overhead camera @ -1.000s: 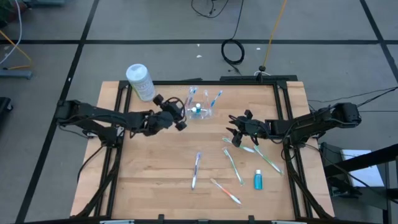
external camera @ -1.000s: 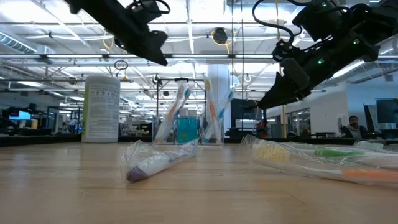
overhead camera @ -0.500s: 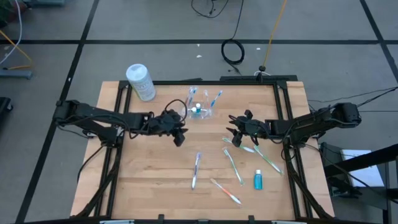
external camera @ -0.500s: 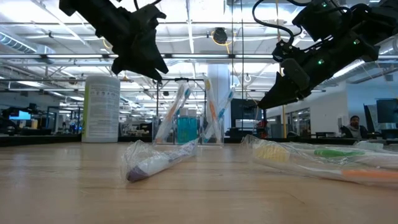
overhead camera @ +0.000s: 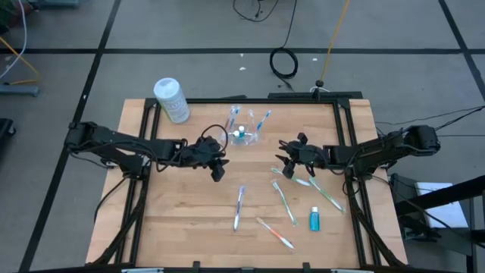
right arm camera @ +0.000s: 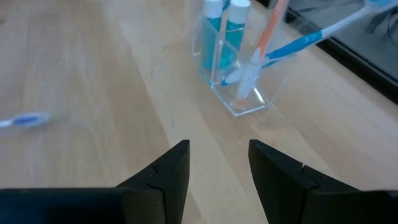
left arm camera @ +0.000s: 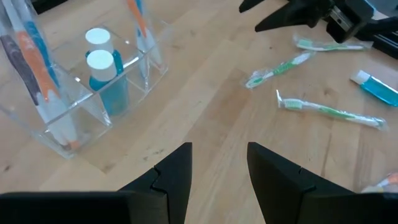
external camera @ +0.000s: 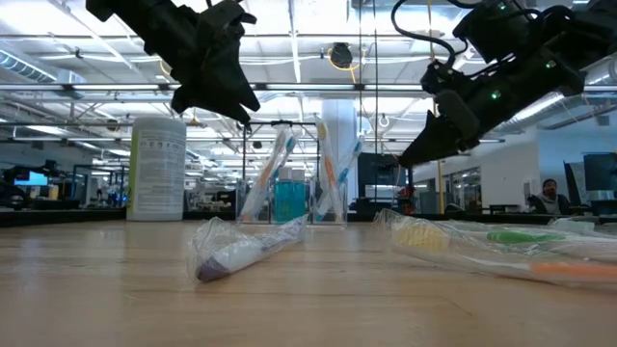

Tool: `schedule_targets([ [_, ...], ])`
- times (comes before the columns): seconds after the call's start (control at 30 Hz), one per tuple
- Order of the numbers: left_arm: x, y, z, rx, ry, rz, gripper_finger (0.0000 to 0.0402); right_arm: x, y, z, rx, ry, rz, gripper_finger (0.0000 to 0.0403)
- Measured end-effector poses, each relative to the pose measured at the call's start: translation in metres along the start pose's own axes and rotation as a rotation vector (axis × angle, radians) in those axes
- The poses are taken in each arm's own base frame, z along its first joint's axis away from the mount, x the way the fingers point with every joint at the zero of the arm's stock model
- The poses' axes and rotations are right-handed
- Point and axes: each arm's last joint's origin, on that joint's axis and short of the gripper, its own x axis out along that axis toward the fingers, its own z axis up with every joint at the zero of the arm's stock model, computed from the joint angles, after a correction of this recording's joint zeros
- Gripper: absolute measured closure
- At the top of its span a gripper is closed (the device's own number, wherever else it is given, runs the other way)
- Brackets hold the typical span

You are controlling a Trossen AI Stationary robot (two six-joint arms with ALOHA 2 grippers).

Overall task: Pick & Place toothbrushing station
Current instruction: Put the top green toothbrush into the transparent organizer

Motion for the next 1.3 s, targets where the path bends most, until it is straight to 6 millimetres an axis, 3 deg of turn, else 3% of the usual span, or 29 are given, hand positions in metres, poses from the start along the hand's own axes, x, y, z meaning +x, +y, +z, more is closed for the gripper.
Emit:
schedule_targets([
  [0.13,0.0,0.0,0.0,0.006,0.0,0.0,0.0243,0.001,-0.002,0.001,0.091,0.001,0.009,0.0243],
  [0.33,0.0,0.0,0.0,0.044,-0.001,0.001,0.0243,0.0,0.002,-0.008,0.036,0.121,0.184,0.0243],
  [0.53,0.0,0.0,0.0,0.044,-0.002,0.002,0.0243,-0.002,0.009,-0.016,0.019,0.195,0.25,0.0243],
  [1.13,0.001,0.004,0.003,0.068,-0.03,0.055,0.0243,0.029,0.02,-0.059,-0.042,0.222,0.303,0.0243],
  [1.3,0.002,0.008,0.005,0.065,-0.034,0.069,0.0243,0.035,0.019,-0.064,-0.052,0.221,0.236,0.0244],
])
